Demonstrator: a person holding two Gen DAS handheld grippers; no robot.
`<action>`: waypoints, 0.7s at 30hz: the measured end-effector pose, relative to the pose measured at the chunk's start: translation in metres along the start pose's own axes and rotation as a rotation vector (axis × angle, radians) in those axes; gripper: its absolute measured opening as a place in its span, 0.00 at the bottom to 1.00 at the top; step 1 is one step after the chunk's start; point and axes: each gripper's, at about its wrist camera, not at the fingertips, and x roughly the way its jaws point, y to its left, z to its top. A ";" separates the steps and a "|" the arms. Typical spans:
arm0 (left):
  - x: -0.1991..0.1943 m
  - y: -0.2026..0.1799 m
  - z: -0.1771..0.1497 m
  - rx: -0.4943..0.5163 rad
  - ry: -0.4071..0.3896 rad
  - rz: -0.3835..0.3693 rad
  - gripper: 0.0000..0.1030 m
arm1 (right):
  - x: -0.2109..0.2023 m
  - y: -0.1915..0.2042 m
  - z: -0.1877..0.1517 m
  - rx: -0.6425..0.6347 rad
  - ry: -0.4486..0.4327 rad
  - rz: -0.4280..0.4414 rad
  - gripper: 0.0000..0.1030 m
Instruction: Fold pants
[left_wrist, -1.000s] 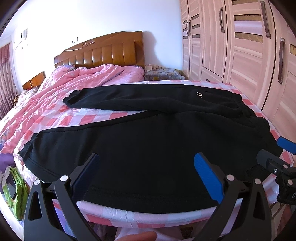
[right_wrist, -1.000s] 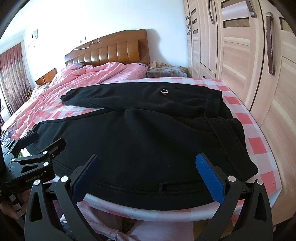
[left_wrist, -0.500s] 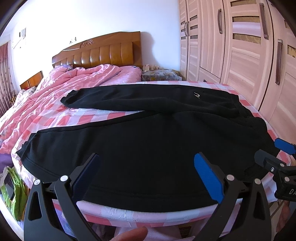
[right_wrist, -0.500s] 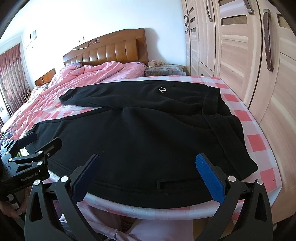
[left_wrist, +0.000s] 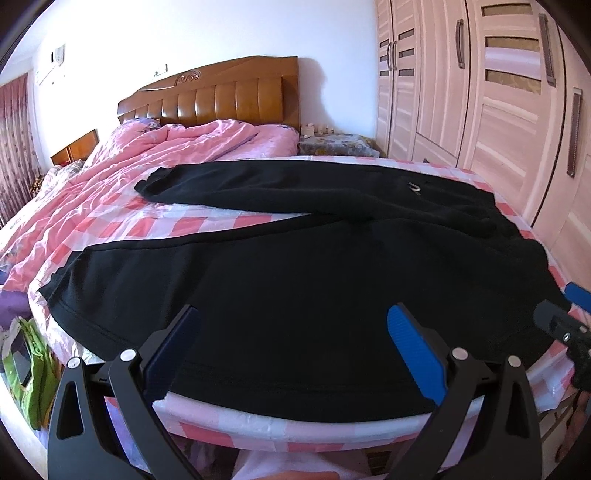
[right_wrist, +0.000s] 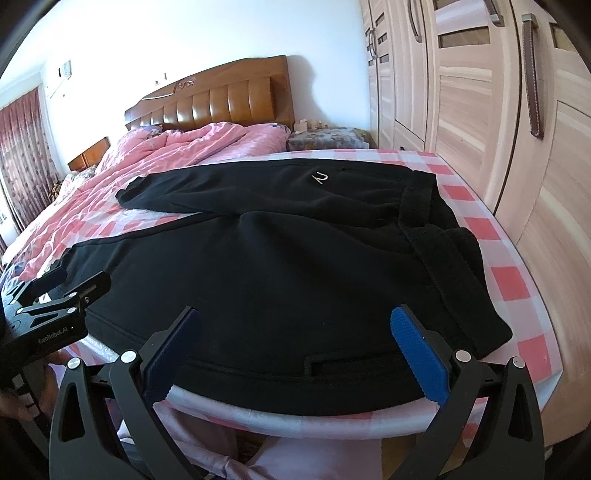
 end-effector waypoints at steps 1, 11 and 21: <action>0.002 0.002 0.000 0.002 0.005 0.003 0.99 | 0.002 -0.002 0.002 -0.008 -0.001 0.001 0.96; 0.029 0.015 0.008 0.010 0.053 0.013 0.99 | 0.017 -0.022 0.028 0.003 0.007 -0.036 0.96; 0.041 0.006 0.071 0.113 -0.131 -0.083 0.99 | 0.039 -0.031 0.097 -0.144 -0.085 0.038 0.96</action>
